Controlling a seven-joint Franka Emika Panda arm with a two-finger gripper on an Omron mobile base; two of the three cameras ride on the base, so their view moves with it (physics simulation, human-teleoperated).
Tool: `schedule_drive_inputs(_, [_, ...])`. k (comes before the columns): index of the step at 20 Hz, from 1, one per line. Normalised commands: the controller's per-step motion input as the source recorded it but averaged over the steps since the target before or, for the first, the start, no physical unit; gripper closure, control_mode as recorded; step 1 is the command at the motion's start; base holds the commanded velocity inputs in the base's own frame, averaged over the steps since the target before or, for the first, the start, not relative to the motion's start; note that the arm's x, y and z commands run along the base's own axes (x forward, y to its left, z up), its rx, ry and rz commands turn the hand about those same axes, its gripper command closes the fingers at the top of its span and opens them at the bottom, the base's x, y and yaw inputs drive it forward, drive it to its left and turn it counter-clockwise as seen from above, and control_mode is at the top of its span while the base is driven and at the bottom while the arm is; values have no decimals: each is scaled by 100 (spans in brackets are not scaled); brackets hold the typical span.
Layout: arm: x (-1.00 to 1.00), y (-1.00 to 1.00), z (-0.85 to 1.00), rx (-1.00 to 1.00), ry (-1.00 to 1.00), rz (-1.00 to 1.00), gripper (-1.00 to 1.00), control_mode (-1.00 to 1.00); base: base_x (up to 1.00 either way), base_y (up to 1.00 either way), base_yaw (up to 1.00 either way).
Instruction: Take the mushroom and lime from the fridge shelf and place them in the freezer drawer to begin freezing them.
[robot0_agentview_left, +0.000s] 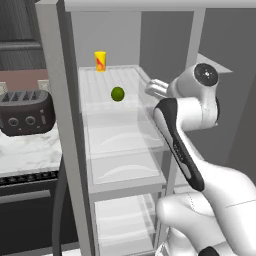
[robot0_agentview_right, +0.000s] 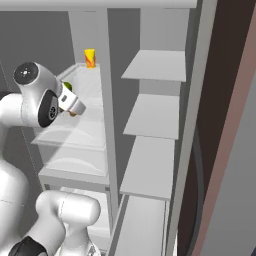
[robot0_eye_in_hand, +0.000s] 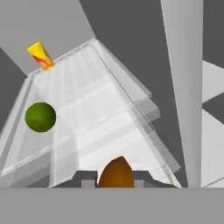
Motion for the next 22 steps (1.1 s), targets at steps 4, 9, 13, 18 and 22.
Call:
schedule_drive_inputs(4, [-33,0,-40,0,11,0,100,-100,0,0,0])
schedule_drive_inputs(9, [-4,4,-27,0,11,0,100,-100,0,0,0])
schedule_drive_inputs(13, [-1,0,-12,0,10,0,100,-100,0,0,0])
schedule_drive_inputs(18, [-10,0,-3,0,14,0,100,-100,0,0,0])
schedule_drive_inputs(22, [-29,0,-5,0,15,0,100,-100,0,0,0])
